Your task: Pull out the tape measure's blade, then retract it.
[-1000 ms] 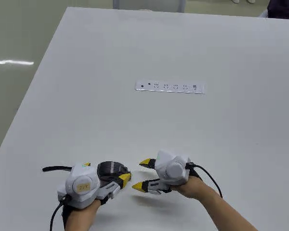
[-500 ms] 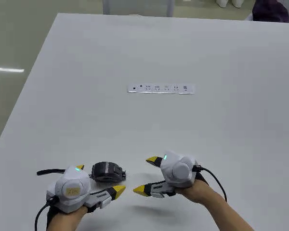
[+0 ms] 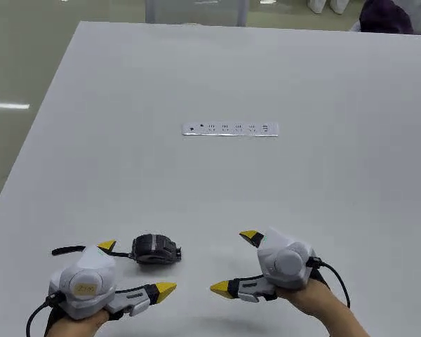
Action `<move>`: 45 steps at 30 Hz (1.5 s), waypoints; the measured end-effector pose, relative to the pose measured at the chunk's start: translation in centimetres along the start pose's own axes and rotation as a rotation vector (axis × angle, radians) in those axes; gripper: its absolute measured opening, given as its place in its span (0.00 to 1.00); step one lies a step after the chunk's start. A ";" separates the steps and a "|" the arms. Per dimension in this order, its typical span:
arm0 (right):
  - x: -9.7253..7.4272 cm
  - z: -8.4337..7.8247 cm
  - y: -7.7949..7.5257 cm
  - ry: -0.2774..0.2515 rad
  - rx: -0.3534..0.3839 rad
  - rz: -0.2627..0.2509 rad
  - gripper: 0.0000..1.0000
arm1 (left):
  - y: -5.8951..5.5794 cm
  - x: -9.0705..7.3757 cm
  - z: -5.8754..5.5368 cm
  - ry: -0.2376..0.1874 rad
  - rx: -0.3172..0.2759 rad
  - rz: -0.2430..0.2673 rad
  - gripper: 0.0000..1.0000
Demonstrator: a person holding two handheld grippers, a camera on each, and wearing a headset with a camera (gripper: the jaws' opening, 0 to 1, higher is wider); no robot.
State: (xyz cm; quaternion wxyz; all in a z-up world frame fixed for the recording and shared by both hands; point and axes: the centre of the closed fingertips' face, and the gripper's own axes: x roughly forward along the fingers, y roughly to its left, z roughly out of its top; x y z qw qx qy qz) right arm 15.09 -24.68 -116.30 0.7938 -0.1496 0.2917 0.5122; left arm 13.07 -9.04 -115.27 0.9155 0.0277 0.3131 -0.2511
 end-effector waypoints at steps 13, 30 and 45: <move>-4.0 -0.2 -0.2 -0.070 0.082 -0.078 0.92 | 0.1 -3.0 0.5 -0.030 0.039 -0.012 0.99; -7.1 -2.0 -0.1 -0.091 0.133 -0.112 0.95 | -0.8 -5.1 -0.6 -0.033 0.087 -0.035 0.99; -8.1 -2.3 0.5 -0.095 0.099 -0.109 0.96 | 0.3 -6.1 -1.7 -0.024 0.076 -0.013 0.99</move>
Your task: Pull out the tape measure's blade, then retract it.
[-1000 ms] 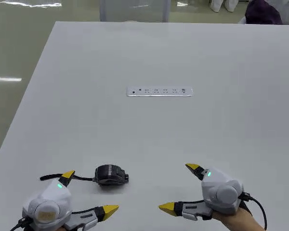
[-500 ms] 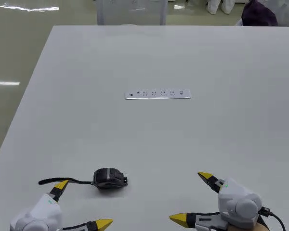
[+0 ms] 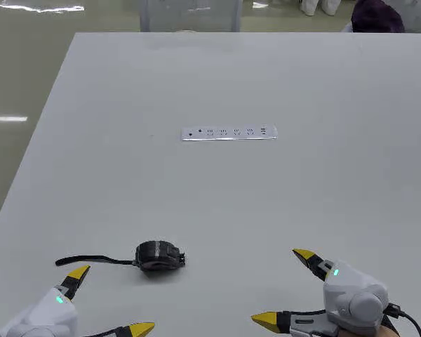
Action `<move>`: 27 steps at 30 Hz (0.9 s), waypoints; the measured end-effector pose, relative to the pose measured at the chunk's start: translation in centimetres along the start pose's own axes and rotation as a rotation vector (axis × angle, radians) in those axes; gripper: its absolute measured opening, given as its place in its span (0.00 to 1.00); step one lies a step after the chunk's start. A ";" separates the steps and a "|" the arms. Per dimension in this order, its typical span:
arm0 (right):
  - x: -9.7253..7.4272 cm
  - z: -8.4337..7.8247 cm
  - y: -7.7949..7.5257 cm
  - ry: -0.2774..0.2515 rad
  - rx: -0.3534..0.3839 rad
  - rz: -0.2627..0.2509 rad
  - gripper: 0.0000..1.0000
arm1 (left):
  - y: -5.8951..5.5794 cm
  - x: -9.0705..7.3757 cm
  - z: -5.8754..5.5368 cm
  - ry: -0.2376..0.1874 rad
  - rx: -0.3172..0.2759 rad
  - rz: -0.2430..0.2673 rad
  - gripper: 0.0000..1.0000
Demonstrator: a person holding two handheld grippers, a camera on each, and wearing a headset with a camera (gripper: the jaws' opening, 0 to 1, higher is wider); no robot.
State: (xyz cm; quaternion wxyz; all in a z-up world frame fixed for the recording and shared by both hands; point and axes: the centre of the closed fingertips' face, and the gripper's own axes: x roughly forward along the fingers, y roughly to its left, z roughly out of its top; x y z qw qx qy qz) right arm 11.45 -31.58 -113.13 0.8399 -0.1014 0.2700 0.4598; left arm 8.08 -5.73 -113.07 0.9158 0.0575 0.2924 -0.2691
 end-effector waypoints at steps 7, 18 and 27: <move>-0.2 0.1 0.1 -0.004 -0.003 0.007 0.97 | 0.5 0.2 0.0 0.005 0.001 0.007 0.99; -0.3 0.1 -0.1 -0.001 -0.003 0.007 0.97 | 0.7 0.2 0.4 0.001 0.004 0.010 0.99; -0.3 -0.1 -0.2 0.004 -0.002 0.008 0.97 | 0.7 0.0 0.4 0.006 0.006 0.013 0.99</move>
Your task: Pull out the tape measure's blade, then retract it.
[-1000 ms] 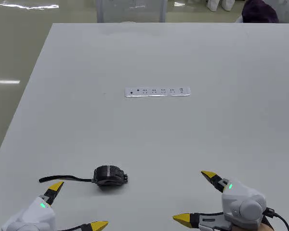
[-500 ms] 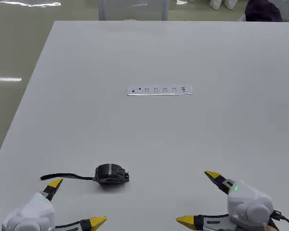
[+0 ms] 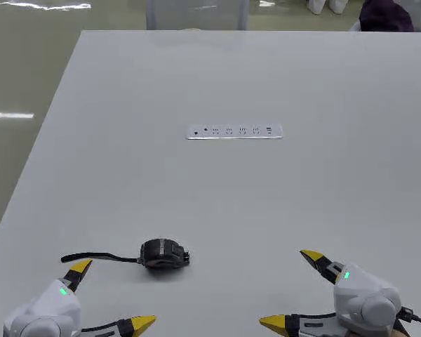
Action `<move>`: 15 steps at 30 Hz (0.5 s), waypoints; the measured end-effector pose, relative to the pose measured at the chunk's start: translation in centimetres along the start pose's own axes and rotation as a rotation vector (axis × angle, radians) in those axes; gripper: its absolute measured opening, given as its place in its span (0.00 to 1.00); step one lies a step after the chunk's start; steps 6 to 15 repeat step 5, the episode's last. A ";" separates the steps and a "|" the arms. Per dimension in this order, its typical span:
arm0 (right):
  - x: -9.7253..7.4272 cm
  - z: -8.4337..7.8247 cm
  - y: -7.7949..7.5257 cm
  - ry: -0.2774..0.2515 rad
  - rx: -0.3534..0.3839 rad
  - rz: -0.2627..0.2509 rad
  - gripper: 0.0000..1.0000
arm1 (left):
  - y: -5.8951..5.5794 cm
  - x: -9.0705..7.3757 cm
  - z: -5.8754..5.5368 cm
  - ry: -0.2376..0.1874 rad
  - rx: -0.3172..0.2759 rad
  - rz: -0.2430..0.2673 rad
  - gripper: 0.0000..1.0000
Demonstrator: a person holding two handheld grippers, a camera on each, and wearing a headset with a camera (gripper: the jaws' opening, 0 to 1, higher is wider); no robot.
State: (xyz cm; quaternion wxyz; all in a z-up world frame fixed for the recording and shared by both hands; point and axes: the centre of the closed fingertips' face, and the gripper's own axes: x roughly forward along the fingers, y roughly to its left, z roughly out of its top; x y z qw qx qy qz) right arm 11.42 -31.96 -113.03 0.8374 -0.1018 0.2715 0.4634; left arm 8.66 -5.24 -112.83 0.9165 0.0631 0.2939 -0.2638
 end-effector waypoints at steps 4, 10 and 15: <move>0.1 0.1 0.1 0.000 -0.001 0.003 0.97 | 0.1 0.0 -0.1 0.003 -0.003 0.001 0.99; 0.1 0.1 0.1 0.001 -0.001 0.004 0.97 | 0.0 0.0 -0.1 0.003 -0.003 0.001 0.99; 0.1 0.1 0.1 0.001 -0.001 0.004 0.97 | 0.0 0.0 -0.1 0.003 -0.003 0.001 0.99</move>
